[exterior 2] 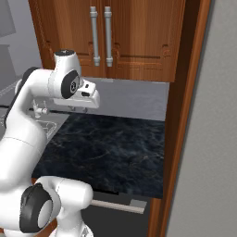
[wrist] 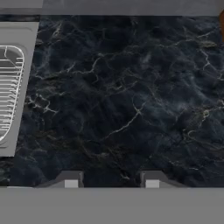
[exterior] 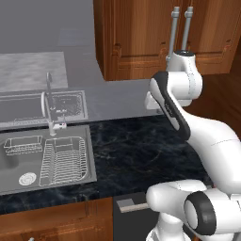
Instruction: Get the candle and the beer from the cabinet and move them to the dining counter.
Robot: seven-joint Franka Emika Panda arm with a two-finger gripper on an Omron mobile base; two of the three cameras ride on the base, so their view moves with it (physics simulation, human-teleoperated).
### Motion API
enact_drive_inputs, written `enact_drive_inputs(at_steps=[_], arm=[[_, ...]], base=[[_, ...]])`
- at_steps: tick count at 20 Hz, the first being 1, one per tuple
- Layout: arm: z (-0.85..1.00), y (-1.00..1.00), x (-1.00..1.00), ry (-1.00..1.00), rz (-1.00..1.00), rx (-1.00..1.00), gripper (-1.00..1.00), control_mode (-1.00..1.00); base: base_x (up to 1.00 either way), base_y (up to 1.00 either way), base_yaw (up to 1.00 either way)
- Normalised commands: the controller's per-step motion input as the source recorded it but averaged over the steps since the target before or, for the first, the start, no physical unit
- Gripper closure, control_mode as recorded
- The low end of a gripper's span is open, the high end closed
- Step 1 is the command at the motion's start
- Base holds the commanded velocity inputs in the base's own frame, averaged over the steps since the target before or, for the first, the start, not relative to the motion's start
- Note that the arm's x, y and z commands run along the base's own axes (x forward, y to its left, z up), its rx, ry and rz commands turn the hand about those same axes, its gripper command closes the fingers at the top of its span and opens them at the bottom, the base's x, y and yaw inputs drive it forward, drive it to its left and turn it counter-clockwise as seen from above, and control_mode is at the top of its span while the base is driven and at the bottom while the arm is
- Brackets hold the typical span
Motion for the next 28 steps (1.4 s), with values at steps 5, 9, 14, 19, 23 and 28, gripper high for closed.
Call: enact_drive_inputs(at_steps=[5,9,14,19,23,28], arm=[[0.01,0.00,-0.03,-0.01,0.00,0.00,-1.00,-1.00],[0.24,-0.04,-0.18,-0.22,0.00,0.00,-1.00,-1.00],[0.36,-0.07,-0.40,-0.41,0.00,0.00,-1.00,-1.00],[0.48,-0.05,-0.39,-0.49,0.01,0.00,-1.00,-1.00],[0.42,-0.21,-0.27,-0.46,0.00,0.01,-1.00,-1.00],[0.49,-0.23,-0.05,-0.42,0.00,0.04,-1.00,-1.00]], base=[[0.00,0.00,0.00],[0.00,0.00,0.00],[0.00,0.00,0.00],[0.00,0.00,0.00],[0.00,0.00,0.00],[0.00,0.00,0.00]])
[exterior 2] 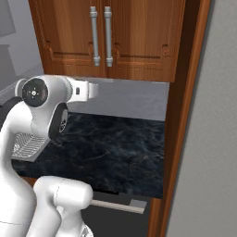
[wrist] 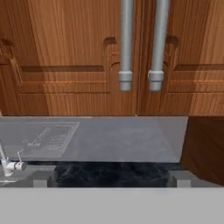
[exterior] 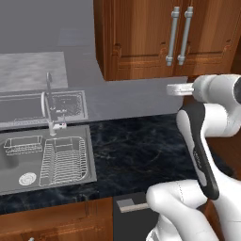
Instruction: Get the candle and the beer from the cabinet and move them to the dining counter.
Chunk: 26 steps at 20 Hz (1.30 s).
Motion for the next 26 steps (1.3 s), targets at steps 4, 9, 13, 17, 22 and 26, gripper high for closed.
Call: enact_drive_inputs(at_steps=[4,9,13,17,22,26], arm=[[0.42,-0.12,0.00,-0.34,0.00,0.05,-1.00,-1.00],[0.33,-0.02,0.00,-0.28,0.00,0.02,-1.00,-1.00],[0.21,0.00,0.00,-0.15,0.00,0.00,-1.00,-1.00],[0.28,0.00,0.00,-0.02,0.00,0.00,-1.00,-1.00],[0.24,0.00,0.12,0.00,0.00,0.00,-1.00,-1.00],[0.14,0.00,0.37,-0.01,0.00,0.00,-1.00,-1.00]], base=[[0.00,0.00,0.00],[0.00,0.00,0.00],[0.00,0.00,0.00],[0.00,0.00,0.00],[0.00,0.00,0.00],[0.00,0.00,0.00]])
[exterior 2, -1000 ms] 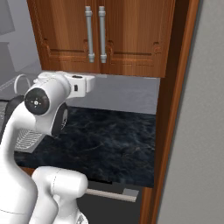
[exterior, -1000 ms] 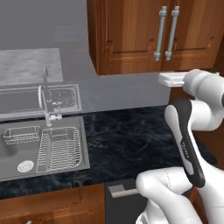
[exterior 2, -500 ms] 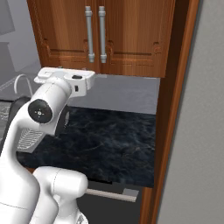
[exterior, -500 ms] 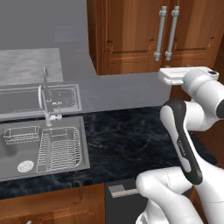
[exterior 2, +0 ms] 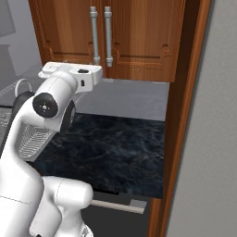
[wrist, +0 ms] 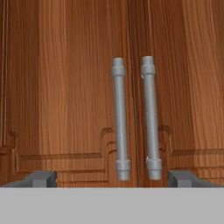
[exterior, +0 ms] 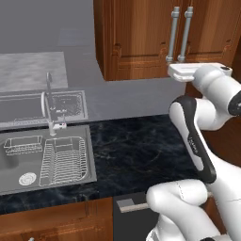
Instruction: Get the candle and the beer from the cabinet and move them to the dining counter.
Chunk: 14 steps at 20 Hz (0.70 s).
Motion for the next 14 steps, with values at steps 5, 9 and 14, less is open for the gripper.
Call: enact_drive_inputs(at_steps=[5,9,14], arm=[[0.14,0.00,0.54,-0.04,0.00,0.00,-1.00,-1.00],[0.10,0.00,0.67,-0.03,0.00,0.00,-1.00,-1.00],[0.05,0.00,0.70,-0.05,0.00,0.00,-1.00,-1.00]], base=[[0.00,0.00,0.00],[0.00,0.00,0.00],[0.00,0.00,0.00]])
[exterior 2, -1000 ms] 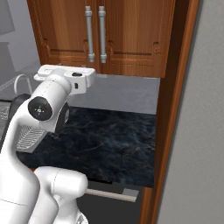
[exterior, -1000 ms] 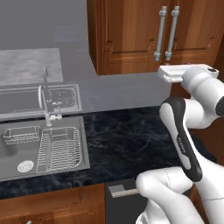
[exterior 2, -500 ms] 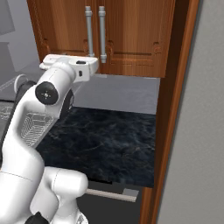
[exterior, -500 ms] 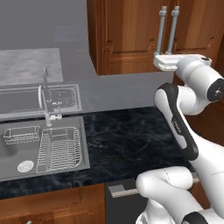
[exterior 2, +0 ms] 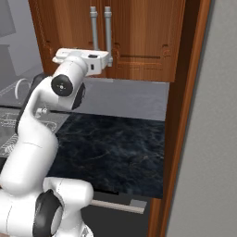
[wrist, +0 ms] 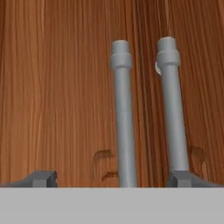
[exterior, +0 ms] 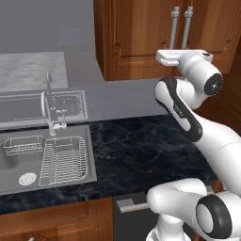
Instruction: Get the candle and the beer from the cabinet and move them to the dining counter.
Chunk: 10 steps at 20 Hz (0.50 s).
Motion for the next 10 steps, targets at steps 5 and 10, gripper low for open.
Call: enact_drive_inputs(at_steps=[5,10], arm=[[0.06,-0.04,0.65,-0.04,0.00,0.01,-1.00,-1.00],[0.04,-0.24,0.54,0.00,0.00,0.03,-1.00,-1.00]], base=[[0.00,0.00,0.00],[0.00,0.00,0.00]])
